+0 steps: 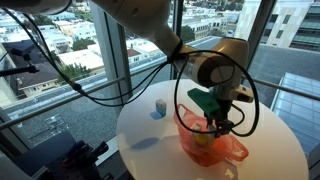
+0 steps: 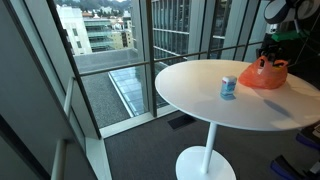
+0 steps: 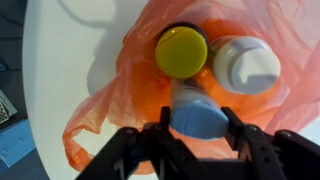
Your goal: Remove the white bottle from the plastic bag and put it on the table.
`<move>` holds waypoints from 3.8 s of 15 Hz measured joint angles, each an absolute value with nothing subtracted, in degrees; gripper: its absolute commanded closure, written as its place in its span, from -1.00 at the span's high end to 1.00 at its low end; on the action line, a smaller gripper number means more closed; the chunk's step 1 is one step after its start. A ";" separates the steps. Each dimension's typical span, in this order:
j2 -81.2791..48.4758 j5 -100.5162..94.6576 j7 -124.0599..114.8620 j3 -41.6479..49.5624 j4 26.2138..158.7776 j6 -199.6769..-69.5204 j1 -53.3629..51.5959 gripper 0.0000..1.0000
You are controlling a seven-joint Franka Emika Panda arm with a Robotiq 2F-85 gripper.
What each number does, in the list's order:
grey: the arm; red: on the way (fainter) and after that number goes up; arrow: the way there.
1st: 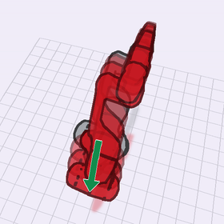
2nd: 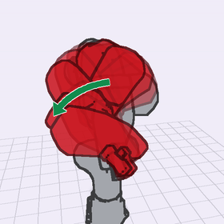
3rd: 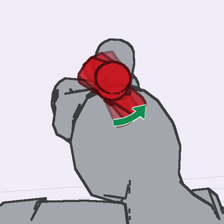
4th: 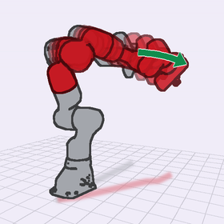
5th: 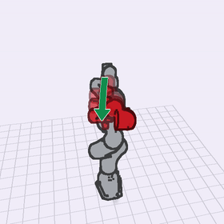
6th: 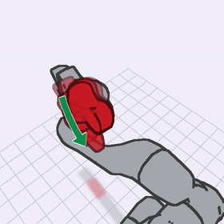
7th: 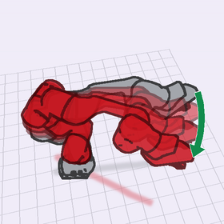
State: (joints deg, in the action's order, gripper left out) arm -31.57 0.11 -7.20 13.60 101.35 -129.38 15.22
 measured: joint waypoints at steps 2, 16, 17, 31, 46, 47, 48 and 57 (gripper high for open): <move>-30.66 0.01 -8.04 13.79 101.24 -129.20 14.65 -0.44; -16.79 -7.82 -14.01 13.23 101.20 -117.04 6.56 -0.44; -16.25 -8.10 -14.01 12.79 101.20 -117.31 6.18 -0.44; -15.96 -7.65 -11.24 6.04 102.61 -118.57 3.58 -0.44; -24.95 -3.50 -7.40 6.57 107.48 -127.14 6.77 -0.44; -25.49 -3.50 -7.41 6.57 107.48 -127.55 6.74 -0.44; -25.97 -3.50 -7.41 6.57 107.48 -127.97 6.68 -0.44; -27.65 -3.50 -7.47 6.40 107.47 -129.33 4.91 -0.44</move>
